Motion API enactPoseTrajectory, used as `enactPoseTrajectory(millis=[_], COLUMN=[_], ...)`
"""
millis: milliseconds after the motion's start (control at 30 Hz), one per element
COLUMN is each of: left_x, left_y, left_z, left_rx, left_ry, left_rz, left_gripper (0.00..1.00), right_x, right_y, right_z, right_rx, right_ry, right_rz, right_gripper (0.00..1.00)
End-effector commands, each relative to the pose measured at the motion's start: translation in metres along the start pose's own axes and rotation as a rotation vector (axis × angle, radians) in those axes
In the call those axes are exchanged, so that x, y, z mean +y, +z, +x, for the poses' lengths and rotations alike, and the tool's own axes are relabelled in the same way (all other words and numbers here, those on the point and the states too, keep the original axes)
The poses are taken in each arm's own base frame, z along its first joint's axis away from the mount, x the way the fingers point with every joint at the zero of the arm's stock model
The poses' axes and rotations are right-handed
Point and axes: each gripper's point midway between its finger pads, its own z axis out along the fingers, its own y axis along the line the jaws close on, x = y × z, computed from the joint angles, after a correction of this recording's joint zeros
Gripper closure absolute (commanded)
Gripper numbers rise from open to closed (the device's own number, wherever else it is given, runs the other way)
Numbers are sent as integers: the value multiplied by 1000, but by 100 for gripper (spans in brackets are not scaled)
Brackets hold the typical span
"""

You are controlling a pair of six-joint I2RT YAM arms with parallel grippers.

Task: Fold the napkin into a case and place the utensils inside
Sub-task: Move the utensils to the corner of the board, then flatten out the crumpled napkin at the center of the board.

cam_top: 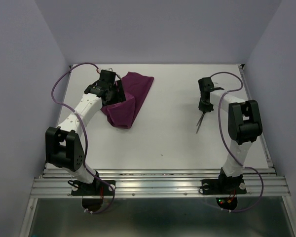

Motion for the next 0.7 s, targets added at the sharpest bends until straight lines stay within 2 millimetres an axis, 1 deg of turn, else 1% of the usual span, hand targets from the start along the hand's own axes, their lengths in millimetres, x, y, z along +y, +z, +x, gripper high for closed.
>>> enactPoseTrajectory(millis=[0, 33, 67, 100, 133, 167, 200, 267, 300, 333, 367, 400, 433, 467, 533, 567, 600, 633, 667], left_x=[3, 4, 6, 7, 10, 13, 17, 26, 29, 33, 38, 43, 47, 53, 61, 65, 68, 69, 69], left_y=[-7, -7, -5, -5, -3, -1, 0, 4, 4, 5, 7, 7, 8, 10, 15, 19, 27, 33, 39], left_z=[-12, -12, -10, -8, -8, -5, -4, 1, 2, 4, 6, 6, 8, 12, 16, 20, 21, 24, 28], left_rx=[-31, -32, -25, -21, -21, -12, -4, 11, 14, 19, 23, 20, 22, 31, 45, 56, 55, 63, 73], left_ry=[2, 2, 0, -1, -10, -15, -21, -45, -54, -59, -68, -71, -74, -84, -98, -105, -121, -125, -125], left_rz=[-17, -21, -26, -29, -37, -47, -54, -72, -79, -88, -103, -125, -139, -159, -189, -199, -201, -203, -202], left_gripper=[16, 15, 15, 15, 15, 13, 12, 11, 9, 7, 6, 3, 2, 2, 2, 2, 2, 2, 3], right_x=[-51, -63, -68, -70, -74, -77, -76, -68, -61, -57, -53, -51, -44, -43, -30, -26, -22, -16, -3], right_y=[21, 26, 27, 28, 30, 30, 31, 28, 25, 22, 14, 9, 4, -7, -21, -27, -38, -43, -49], right_z=[-14, -17, -21, -28, -30, -38, -36, -47, -50, -53, -60, -63, -65, -72, -76, -78, -82, -82, -80], right_rx=[11, 17, 13, 3, 2, -10, -4, -18, -18, -23, -43, -50, -52, -75, -99, -109, -130, -135, -137], right_ry=[32, 56, 66, 75, 80, 91, 87, 88, 92, 94, 103, 102, 105, 108, 90, 85, 85, 78, 63], right_rz=[145, 163, 168, 168, 175, 175, 172, 131, 84, 60, 30, 7, -38, -59, -97, -107, -126, -145, -175], right_gripper=[74, 74, 74, 74, 74, 74, 74, 68, 63, 51, 45, 39, 35, 26, 20, 17, 17, 17, 16])
